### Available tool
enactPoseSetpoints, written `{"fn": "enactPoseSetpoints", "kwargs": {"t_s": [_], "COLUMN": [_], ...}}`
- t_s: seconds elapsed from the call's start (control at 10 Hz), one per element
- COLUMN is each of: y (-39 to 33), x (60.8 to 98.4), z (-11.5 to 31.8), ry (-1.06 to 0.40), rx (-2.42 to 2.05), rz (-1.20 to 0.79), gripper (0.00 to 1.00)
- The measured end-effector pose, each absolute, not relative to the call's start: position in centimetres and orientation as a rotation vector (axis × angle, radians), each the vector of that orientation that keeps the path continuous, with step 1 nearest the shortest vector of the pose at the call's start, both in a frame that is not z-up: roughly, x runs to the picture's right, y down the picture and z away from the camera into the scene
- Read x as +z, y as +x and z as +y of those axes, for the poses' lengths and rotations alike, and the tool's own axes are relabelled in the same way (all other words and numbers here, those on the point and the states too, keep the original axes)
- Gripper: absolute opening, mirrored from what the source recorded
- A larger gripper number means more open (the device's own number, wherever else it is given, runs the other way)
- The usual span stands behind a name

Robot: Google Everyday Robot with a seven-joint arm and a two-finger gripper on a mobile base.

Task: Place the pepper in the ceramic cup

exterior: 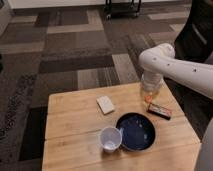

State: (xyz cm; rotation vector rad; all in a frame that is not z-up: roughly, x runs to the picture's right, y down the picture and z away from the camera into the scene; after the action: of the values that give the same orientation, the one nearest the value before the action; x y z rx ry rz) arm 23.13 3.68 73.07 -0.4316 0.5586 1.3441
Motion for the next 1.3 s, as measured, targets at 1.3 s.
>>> {"fn": "enactPoseSetpoints", "kwargs": {"t_s": [1.3], "y": [20.0], "x": [56.1], "z": [7.5], "ry": [-0.402], "rx": [0.989], "rz": [0.451], "gripper": [0.20]}}
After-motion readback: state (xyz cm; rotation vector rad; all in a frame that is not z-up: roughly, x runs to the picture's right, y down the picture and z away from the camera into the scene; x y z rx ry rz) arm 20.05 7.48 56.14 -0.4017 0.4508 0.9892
